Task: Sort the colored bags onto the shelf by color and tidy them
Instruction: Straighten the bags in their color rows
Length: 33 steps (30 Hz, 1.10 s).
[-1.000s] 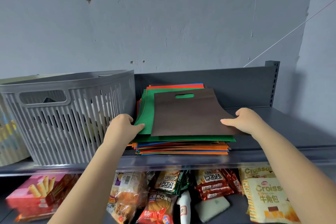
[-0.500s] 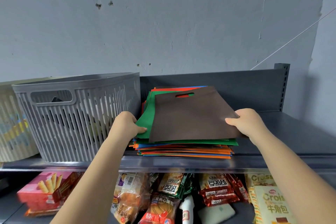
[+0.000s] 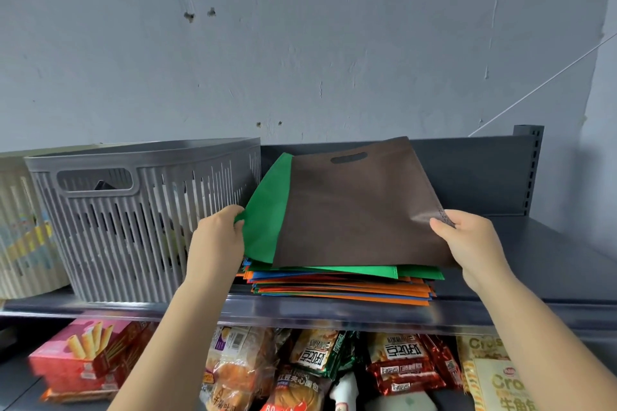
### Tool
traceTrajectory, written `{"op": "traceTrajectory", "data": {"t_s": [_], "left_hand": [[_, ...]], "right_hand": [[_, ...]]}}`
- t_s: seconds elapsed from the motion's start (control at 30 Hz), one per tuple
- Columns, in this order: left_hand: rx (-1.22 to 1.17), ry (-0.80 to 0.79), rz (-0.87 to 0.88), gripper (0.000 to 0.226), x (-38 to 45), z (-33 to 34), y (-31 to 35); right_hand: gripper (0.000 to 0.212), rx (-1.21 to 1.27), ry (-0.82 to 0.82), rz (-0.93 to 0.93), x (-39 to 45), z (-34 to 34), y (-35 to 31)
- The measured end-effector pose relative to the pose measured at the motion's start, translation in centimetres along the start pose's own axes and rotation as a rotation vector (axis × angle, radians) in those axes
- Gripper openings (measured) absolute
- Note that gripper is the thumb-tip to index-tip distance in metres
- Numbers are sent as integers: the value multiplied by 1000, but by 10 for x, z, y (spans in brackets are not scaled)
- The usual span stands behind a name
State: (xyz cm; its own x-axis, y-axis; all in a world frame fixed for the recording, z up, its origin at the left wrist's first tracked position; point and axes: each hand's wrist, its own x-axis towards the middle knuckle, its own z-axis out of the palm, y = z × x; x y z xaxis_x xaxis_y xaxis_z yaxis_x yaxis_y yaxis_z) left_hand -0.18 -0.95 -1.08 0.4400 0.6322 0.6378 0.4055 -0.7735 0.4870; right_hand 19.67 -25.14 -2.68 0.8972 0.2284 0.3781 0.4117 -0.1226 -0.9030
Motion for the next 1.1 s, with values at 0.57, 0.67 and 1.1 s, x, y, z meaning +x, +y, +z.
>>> {"op": "traceTrajectory", "data": {"t_s": [0.57,0.67,1.1], "left_hand": [[-1072,220,-273,25,-22,-1,-15],[-1163,156,-323,27,-27,-1,-14],[-1513,-358,-414,23,-128,19,4]], "right_hand": [[31,821,78,147,-65,-11,-5],[59,648,-10,105,-85,-10,3],[56,796,556,191,-284,-68,-35]]}}
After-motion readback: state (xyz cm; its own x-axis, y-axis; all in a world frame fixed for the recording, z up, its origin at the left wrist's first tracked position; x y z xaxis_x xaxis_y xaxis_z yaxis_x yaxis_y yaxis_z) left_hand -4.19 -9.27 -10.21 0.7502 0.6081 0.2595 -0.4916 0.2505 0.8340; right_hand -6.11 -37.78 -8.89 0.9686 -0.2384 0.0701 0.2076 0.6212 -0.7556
